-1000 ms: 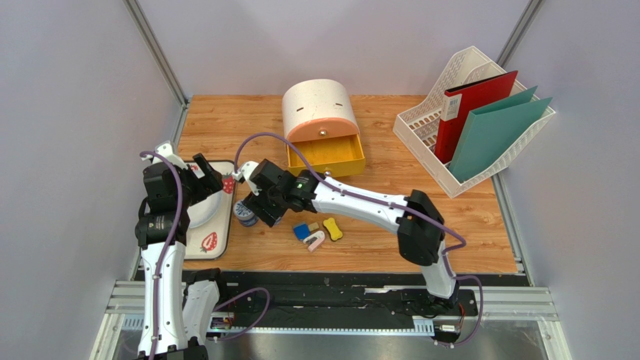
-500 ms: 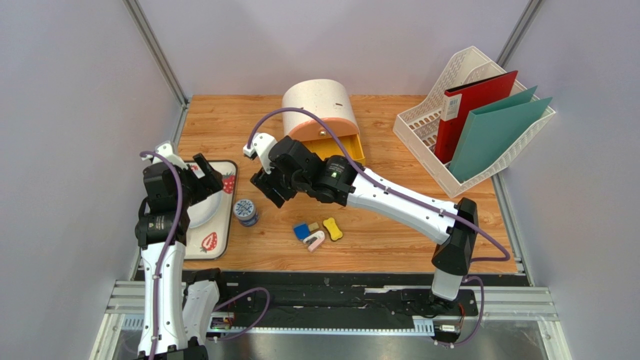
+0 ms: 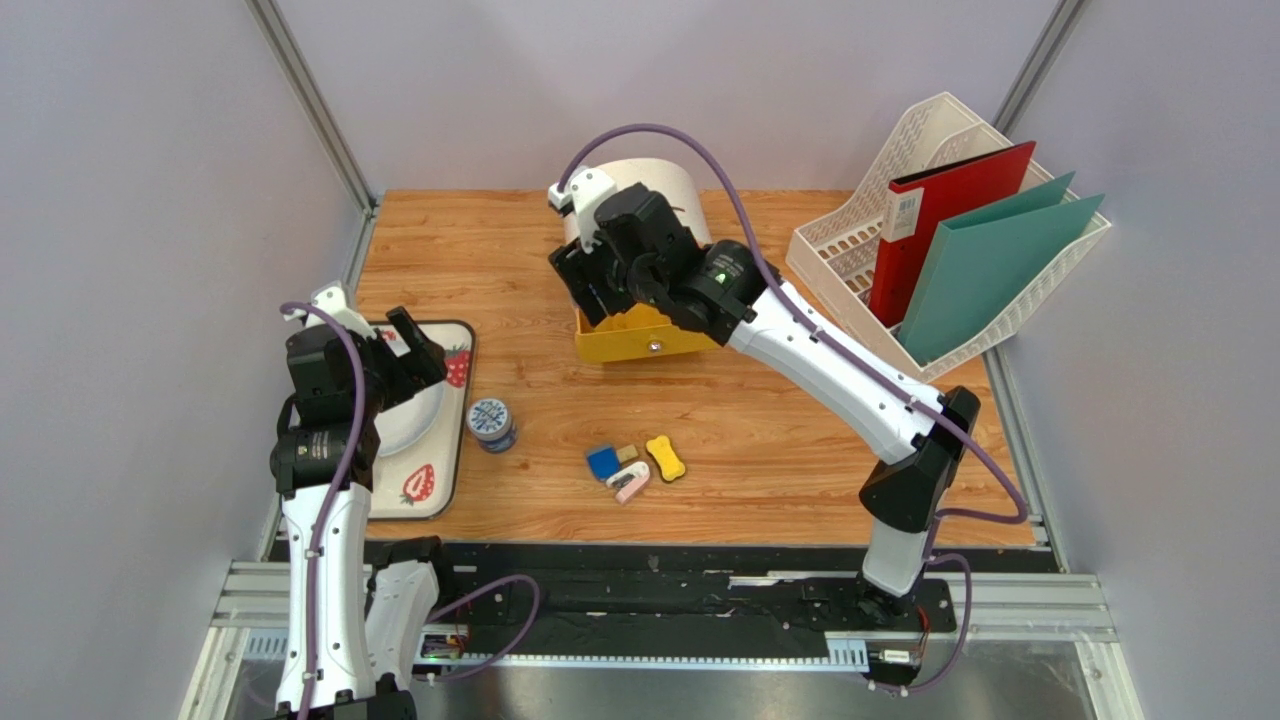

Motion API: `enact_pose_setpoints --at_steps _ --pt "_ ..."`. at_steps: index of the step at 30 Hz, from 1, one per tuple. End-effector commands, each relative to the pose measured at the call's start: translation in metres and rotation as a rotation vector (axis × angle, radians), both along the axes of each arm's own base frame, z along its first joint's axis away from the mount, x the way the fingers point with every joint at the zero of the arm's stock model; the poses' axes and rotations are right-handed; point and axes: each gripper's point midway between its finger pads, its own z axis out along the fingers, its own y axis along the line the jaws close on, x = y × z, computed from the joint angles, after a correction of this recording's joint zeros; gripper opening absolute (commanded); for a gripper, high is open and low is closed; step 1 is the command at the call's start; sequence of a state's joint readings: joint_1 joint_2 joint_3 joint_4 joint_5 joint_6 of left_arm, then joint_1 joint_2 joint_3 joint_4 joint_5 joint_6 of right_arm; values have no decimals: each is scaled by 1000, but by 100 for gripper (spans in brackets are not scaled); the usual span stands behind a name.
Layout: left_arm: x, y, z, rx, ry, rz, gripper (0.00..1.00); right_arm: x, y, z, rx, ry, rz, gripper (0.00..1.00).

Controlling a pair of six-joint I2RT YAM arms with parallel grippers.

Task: Organize the desk
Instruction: Place the stationery in the drawer.

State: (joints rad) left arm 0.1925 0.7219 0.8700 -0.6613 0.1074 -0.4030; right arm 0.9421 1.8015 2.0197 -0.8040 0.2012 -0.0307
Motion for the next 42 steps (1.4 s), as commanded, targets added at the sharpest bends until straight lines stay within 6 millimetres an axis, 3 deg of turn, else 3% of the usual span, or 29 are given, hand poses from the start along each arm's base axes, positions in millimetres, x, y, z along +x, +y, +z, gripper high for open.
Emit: enact_pose_setpoints --at_steps 1,15,22,42 --pt "4 1 4 11 -24 -11 99 22 -7 21 51 -19 -53 8" --pt "6 0 2 4 -18 -18 99 46 -9 -25 25 91 -101 8" --pt "6 0 3 5 -19 -17 99 60 -4 -37 38 71 -152 8" --pt "8 -2 1 -5 -15 -35 99 77 1 -88 -16 120 -187 10"
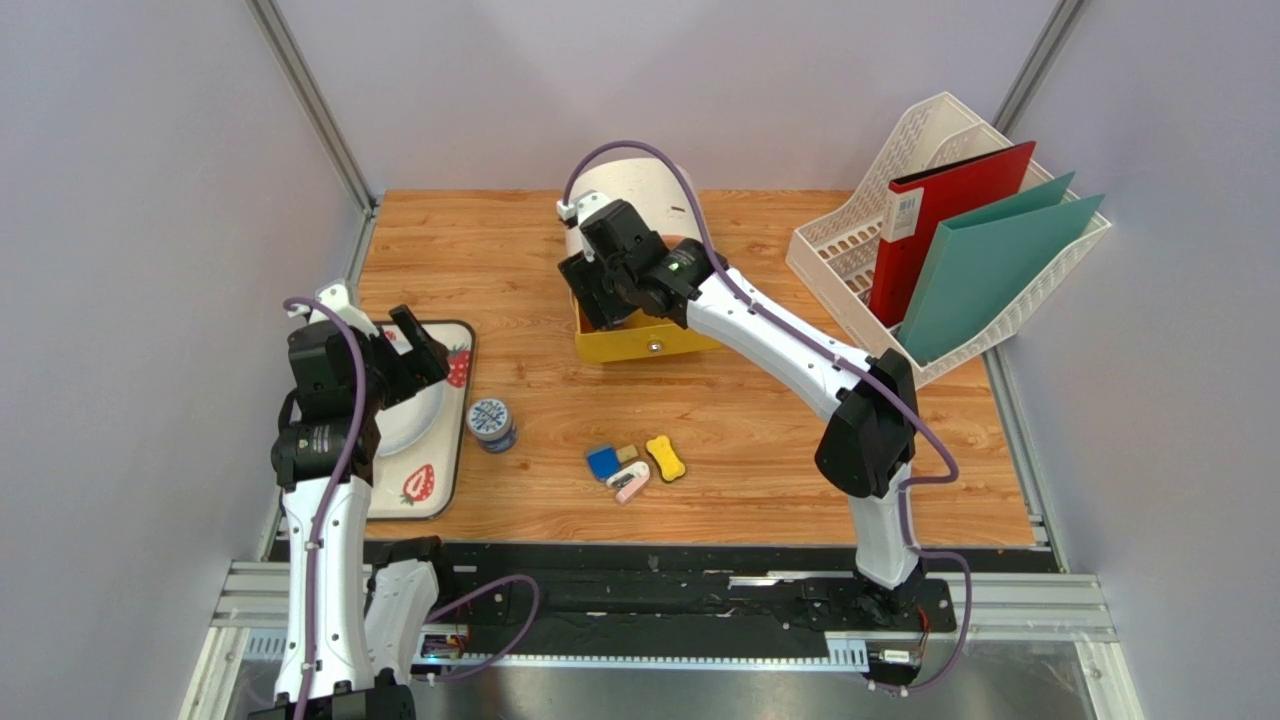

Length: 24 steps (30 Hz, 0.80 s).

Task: Organize the desk
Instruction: Place the stationery in the drawer.

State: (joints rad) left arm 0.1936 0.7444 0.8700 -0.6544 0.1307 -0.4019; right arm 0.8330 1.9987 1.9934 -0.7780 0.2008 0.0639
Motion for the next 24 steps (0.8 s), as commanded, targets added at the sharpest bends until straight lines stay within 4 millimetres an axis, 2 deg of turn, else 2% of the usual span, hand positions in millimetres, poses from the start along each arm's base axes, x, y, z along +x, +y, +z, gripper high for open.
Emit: enact_pose_setpoints --at_steps 1,10,24 --pt "4 1 5 9 -28 -14 99 18 12 15 68 -52 -22 10" --pt "5 0 4 5 -26 -20 98 24 14 -1 45 -32 -30 18" --pt "5 1 3 3 -25 -16 98 27 13 -2 58 -20 -30 41"
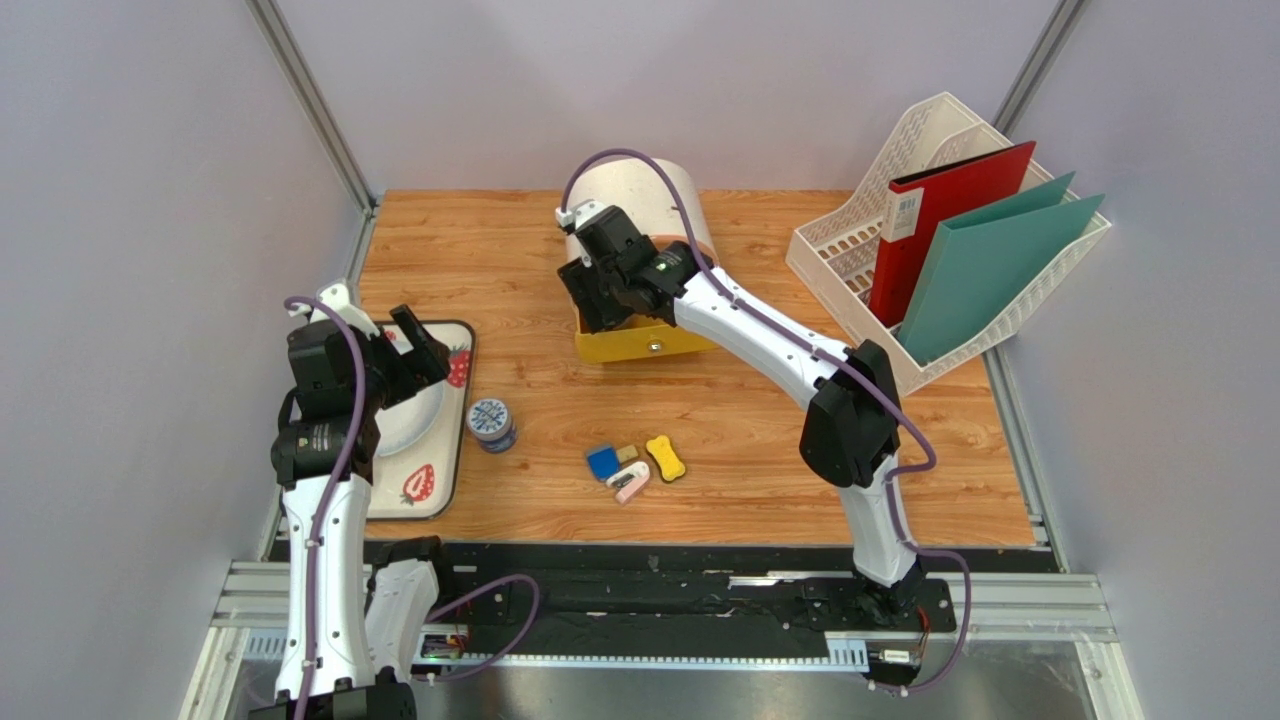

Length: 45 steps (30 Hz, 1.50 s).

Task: Organize the desk
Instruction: Place the stationery in the drawer.

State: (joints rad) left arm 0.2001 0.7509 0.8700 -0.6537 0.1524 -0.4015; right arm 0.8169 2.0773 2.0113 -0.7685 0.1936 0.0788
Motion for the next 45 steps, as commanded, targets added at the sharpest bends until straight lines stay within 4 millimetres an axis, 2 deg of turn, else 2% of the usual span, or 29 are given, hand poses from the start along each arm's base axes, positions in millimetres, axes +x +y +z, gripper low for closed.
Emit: enact_pose_setpoints --at_steps 1,7,9,14,29,35,39,43,44,45 --pt "4 3 4 13 -26 -5 98 14 9 31 85 -62 -11 43" --pt "4 3 4 13 -27 -4 98 13 10 31 97 -51 -4 49" --pt "4 3 4 12 -27 -6 98 12 10 32 97 -49 -4 56" --pt "4 2 3 10 -23 -7 98 12 9 33 94 -53 -3 58" --pt "4 3 3 11 -25 -8 98 13 7 34 89 -51 -4 75" --pt "4 2 3 11 -25 -9 98 14 6 33 90 -49 -10 76" --pt "4 3 3 12 -23 -6 98 16 2 45 98 -75 -18 77" --pt "4 2 3 11 -25 -7 98 11 1 68 128 -114 4 77" --pt "4 2 3 11 -25 -7 98 8 -1 82 147 -134 15 77" --pt "4 2 4 11 -26 -7 98 1 3 81 145 -133 74 76"
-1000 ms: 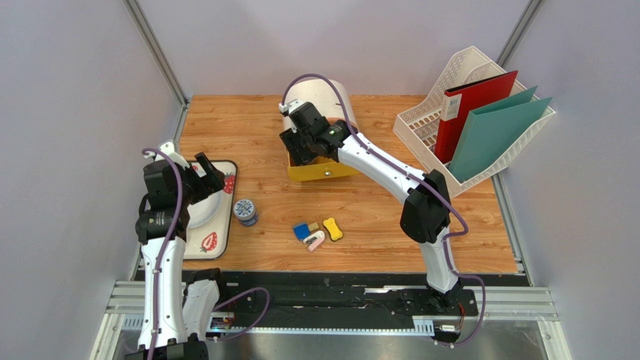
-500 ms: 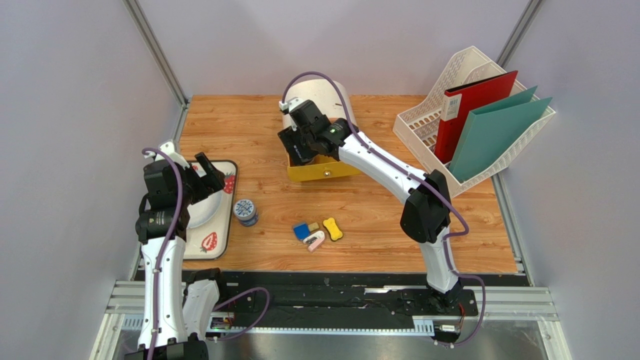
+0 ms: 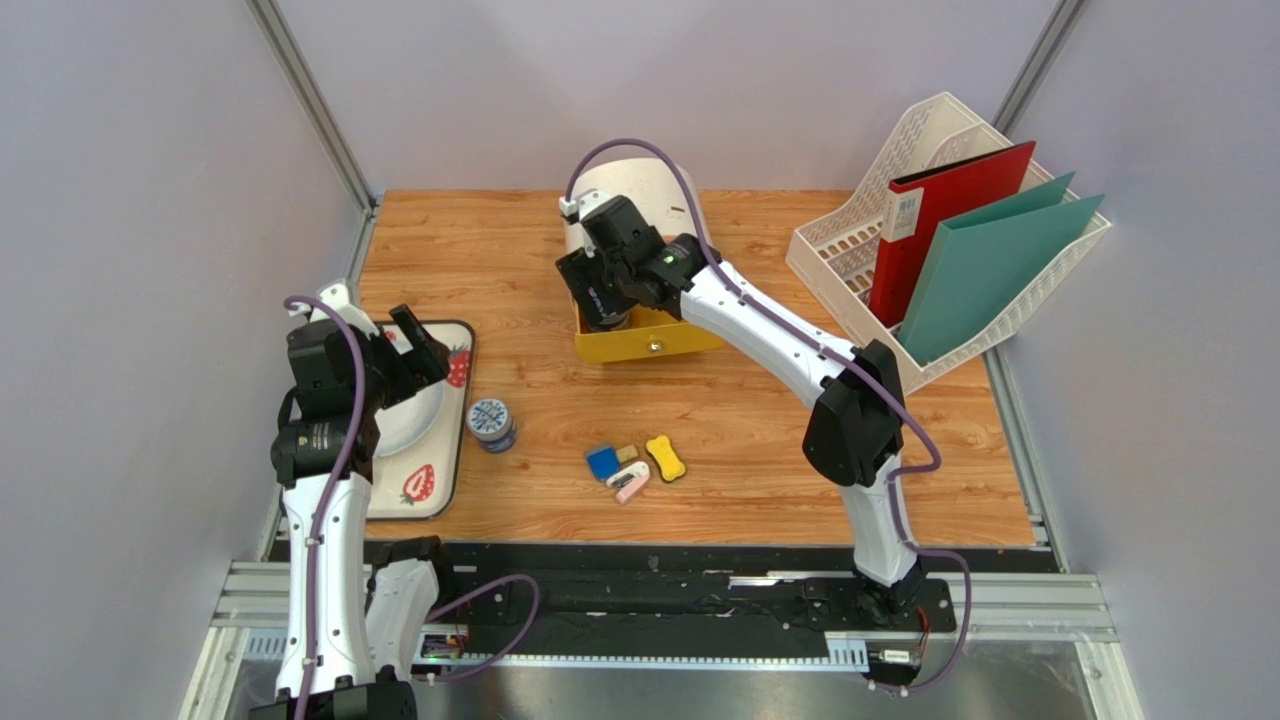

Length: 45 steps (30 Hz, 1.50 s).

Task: Organize the desk
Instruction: Place the stationery in the drawer, then pick up the stationery from the center of the board.

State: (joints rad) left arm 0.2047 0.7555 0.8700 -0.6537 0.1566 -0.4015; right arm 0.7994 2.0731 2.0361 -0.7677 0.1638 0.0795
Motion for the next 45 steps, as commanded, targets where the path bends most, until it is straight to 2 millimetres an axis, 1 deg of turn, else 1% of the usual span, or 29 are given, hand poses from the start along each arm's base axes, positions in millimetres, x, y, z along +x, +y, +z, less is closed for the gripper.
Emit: enact_pose_setpoints --at_steps 1,2,4,5,6,7,9,12,14,16,18,19,21,22,23,25,26,28,30,32,33,35,36,39,40,41,42,43,45 --pt "3 3 5 17 -29 -3 98 -8 2 75 117 -136 90 76" --pt "3 3 7 19 -34 0 98 -15 1 85 126 -156 99 76" --pt "1 7 8 31 -40 22 98 -21 -3 84 101 -187 121 77" --pt "0 8 10 35 -46 26 98 -29 -4 97 118 -218 130 76" --pt "-1 9 12 38 -57 33 98 -30 -4 101 125 -240 129 77" --pt "-2 10 13 42 -59 43 98 -36 -5 92 107 -232 150 77" --pt "-4 12 15 48 -67 59 98 -53 0 99 135 -223 208 77" --pt "-5 16 15 54 -68 78 98 -78 13 96 150 -195 285 77" --pt "-6 16 14 54 -63 83 98 -94 24 87 150 -171 331 77" --pt "-6 19 14 57 -58 96 98 -105 34 78 151 -151 359 77" --pt "-7 22 15 65 -57 110 98 -122 50 69 182 -100 410 77" --pt "-8 25 15 69 -58 127 99 -126 57 59 183 -72 420 77" --pt "-8 26 15 63 -59 131 99 -137 71 52 233 -19 430 77" --pt "-8 26 15 61 -59 133 99 -139 77 39 226 9 438 77" --pt "-9 27 15 60 -55 139 99 -146 84 34 232 25 452 77" --pt "-11 32 14 67 -48 172 99 -148 94 27 242 47 452 77" --pt "-14 34 13 66 -39 186 99 -151 101 14 232 70 462 77" --pt "-20 48 14 91 -33 268 99 -152 109 12 232 78 465 77" --pt "-26 53 15 94 -33 308 99 -153 118 -1 221 92 466 77" --pt "-30 59 15 100 -26 345 99 -153 125 -9 235 105 461 77" --pt "-30 59 14 98 -25 346 99 -152 130 -19 231 118 461 77" --pt "-29 58 15 95 -27 342 99 -153 138 -20 236 116 471 77" --pt "-29 57 15 93 -30 337 99 -152 141 -32 220 128 470 77" --pt "-26 54 18 88 -47 312 99 -152 152 -33 226 127 480 77" --pt "-26 53 18 86 -50 309 99 -152 156 -42 217 133 481 77" --pt "-26 52 20 85 -57 304 99 -152 160 -37 223 122 487 77" --pt "-26 52 20 86 -57 304 99 -152 162 -38 218 123 486 77" --pt "-27 53 21 88 -61 307 99 -151 164 -46 209 129 483 77" --pt "-28 53 21 92 -62 313 99 -147 168 -44 213 115 460 81"
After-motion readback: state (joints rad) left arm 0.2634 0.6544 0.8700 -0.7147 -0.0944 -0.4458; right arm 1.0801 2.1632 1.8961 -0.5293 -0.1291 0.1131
